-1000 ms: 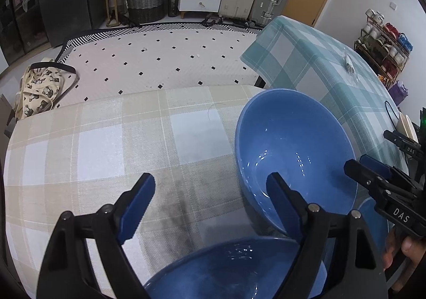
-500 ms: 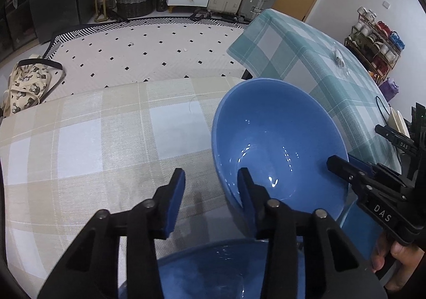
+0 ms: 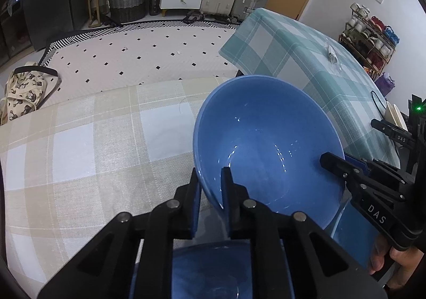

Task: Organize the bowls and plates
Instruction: 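Lift and tilt the held blue bowls with both tools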

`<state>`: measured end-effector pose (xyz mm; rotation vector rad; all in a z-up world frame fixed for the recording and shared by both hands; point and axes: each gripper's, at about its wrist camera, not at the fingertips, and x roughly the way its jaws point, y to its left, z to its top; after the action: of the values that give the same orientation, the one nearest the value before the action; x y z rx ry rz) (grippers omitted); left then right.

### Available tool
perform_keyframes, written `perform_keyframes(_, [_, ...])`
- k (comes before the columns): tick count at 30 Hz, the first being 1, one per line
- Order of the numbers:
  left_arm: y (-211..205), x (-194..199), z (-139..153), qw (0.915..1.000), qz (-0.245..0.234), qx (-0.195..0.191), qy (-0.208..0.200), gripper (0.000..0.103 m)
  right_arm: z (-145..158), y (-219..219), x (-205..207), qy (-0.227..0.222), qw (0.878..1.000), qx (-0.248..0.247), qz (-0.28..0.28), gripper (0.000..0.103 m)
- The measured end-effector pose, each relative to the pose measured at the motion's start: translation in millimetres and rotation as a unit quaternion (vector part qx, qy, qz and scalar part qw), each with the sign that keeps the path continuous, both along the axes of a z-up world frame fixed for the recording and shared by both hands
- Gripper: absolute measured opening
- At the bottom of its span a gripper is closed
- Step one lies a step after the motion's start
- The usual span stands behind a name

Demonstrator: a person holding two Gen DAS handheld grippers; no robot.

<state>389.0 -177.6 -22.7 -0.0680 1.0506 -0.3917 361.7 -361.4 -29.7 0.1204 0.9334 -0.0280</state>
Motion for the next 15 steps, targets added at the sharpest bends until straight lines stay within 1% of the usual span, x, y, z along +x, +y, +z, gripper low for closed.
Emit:
perform_keyframes(11, [0.7, -0.9, 0.5, 1.0000, 0.004, 0.004, -0.002, 0.012, 0.9, 0.8, -1.6, -0.001, 1.000, -0.003, 0.001, 0.016])
perform_keyframes(15, [0.1, -1.7, 3.6, 0.9999, 0.005, 0.006, -0.007, 0.012, 5.1, 1.6, -4.4, -0.008, 1.000, -0.005, 0.001, 0.016])
